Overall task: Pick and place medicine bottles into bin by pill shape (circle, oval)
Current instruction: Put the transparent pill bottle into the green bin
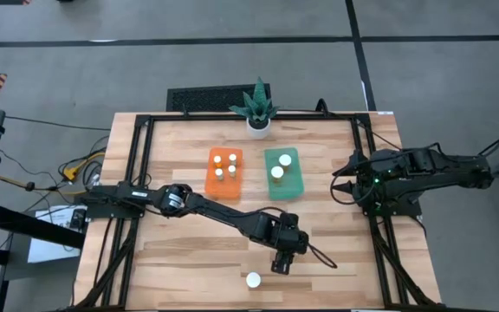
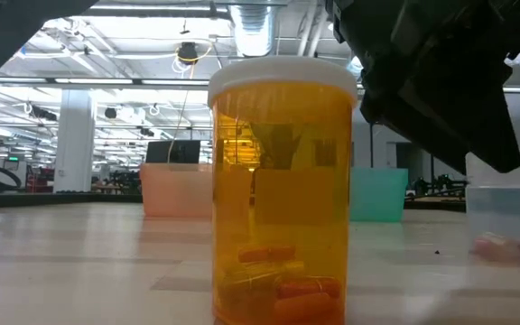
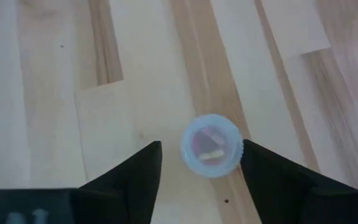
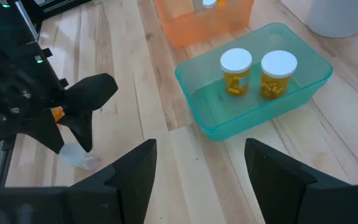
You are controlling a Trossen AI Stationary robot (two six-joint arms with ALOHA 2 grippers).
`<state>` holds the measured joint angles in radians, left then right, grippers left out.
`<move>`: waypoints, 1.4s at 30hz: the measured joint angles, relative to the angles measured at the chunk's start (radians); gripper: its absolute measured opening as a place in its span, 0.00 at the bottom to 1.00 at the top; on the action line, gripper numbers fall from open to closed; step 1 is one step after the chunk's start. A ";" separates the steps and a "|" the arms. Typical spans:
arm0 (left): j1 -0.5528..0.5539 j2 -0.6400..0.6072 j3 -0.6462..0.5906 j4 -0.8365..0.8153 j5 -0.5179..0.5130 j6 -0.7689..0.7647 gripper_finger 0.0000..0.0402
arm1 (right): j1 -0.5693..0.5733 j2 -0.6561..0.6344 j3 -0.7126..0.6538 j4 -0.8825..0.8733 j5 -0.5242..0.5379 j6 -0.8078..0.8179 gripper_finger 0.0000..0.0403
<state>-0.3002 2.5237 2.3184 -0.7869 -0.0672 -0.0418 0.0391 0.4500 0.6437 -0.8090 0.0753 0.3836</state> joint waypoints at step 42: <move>0.090 -0.187 0.034 -0.082 -0.198 -0.156 0.34 | 0.000 0.000 0.000 0.001 0.000 0.001 0.63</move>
<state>-0.2102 2.3364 2.3520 -0.8694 -0.2654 -0.1981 0.0387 0.4503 0.6437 -0.8085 0.0753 0.3847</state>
